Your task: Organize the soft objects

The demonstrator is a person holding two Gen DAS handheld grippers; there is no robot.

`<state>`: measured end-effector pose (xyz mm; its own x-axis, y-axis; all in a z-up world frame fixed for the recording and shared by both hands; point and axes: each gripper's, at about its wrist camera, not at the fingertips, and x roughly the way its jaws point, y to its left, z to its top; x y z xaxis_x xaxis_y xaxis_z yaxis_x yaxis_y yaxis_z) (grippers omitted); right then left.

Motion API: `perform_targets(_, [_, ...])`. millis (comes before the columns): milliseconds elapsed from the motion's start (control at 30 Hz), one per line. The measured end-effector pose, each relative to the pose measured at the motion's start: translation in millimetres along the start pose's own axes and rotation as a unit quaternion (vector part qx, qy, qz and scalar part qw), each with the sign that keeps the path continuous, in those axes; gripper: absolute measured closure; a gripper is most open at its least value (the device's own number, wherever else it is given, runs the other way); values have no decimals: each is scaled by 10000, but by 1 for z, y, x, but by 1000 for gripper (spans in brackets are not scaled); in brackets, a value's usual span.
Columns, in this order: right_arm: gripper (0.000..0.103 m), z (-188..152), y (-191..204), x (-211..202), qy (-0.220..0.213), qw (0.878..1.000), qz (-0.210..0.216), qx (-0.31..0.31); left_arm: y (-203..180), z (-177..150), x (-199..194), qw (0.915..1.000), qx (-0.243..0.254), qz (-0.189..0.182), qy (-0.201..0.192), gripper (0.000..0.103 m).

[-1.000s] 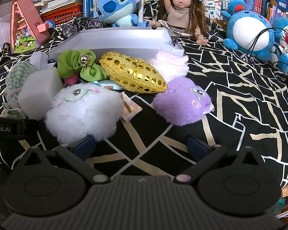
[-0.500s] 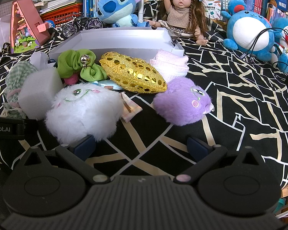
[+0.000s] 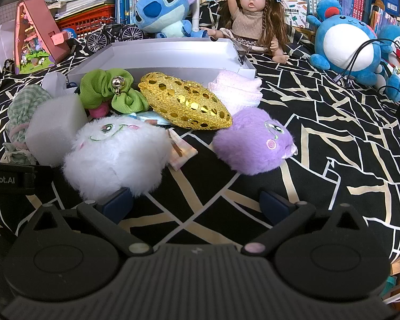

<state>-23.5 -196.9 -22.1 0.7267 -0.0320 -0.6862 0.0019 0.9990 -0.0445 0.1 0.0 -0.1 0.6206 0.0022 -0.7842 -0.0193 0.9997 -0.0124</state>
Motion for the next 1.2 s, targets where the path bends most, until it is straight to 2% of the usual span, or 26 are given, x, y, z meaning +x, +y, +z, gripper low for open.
perform_targets(533, [0, -2, -1, 0, -75, 10000, 42, -26, 3, 1, 1, 9999, 97, -61, -11, 0])
perform_targets(867, [0, -8, 0, -4, -234, 9997, 40, 8, 4, -8, -4, 9994, 192, -137, -252, 0])
perform_targets(1200, [0, -9, -3, -14, -503, 9979, 396, -40, 8, -9, -8, 9987, 294, -289, -316, 0])
